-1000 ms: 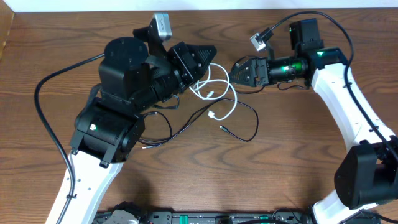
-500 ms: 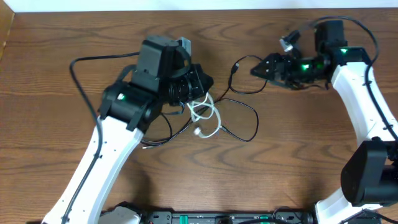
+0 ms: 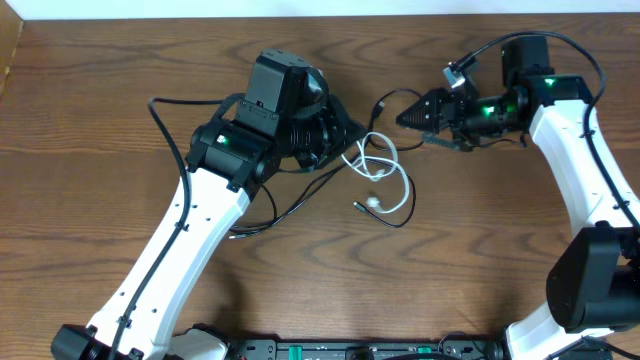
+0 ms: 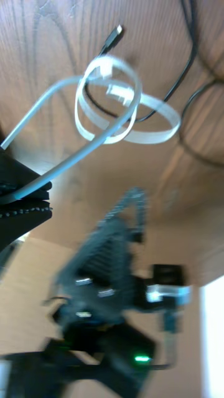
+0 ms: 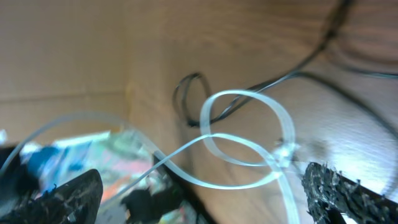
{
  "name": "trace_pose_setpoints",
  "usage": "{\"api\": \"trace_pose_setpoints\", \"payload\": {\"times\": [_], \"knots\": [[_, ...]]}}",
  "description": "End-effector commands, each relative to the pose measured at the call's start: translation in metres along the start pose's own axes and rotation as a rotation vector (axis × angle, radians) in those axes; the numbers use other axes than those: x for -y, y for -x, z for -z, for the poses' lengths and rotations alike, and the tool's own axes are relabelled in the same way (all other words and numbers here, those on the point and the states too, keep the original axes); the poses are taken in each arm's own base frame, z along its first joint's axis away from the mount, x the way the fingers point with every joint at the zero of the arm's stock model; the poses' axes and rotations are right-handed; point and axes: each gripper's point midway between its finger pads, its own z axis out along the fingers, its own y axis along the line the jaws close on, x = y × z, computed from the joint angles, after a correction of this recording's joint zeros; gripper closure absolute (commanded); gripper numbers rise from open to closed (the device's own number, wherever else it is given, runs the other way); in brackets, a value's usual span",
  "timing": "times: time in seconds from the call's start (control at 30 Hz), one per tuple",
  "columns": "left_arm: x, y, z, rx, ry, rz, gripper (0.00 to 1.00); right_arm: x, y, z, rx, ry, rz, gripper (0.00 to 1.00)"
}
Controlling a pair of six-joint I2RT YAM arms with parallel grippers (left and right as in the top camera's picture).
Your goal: Untangle cables
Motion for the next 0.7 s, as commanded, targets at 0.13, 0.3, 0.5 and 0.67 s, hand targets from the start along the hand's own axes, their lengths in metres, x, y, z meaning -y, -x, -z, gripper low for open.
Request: {"api": "trace_pose_setpoints", "payload": {"times": [0.13,0.3,0.5,0.67], "knots": [[-0.018,0.054,0.010,0.329,0.051,0.425,0.92,-0.038,-0.020,-0.018,-0.082,0.145,0.135,0.01],[-0.016,0.055,0.010,0.336,0.004,0.662,0.92,-0.072,-0.027,-0.021,-0.090,0.322,0.351,0.01],[-0.012,0.056,0.010,0.337,-0.029,0.741,0.92,-0.093,-0.019,-0.021,-0.041,0.420,0.549,0.01],[-0.002,0.047,0.007,0.262,-0.058,0.776,0.93,-0.103,-0.013,-0.026,-0.030,0.428,0.570,0.02]]}}
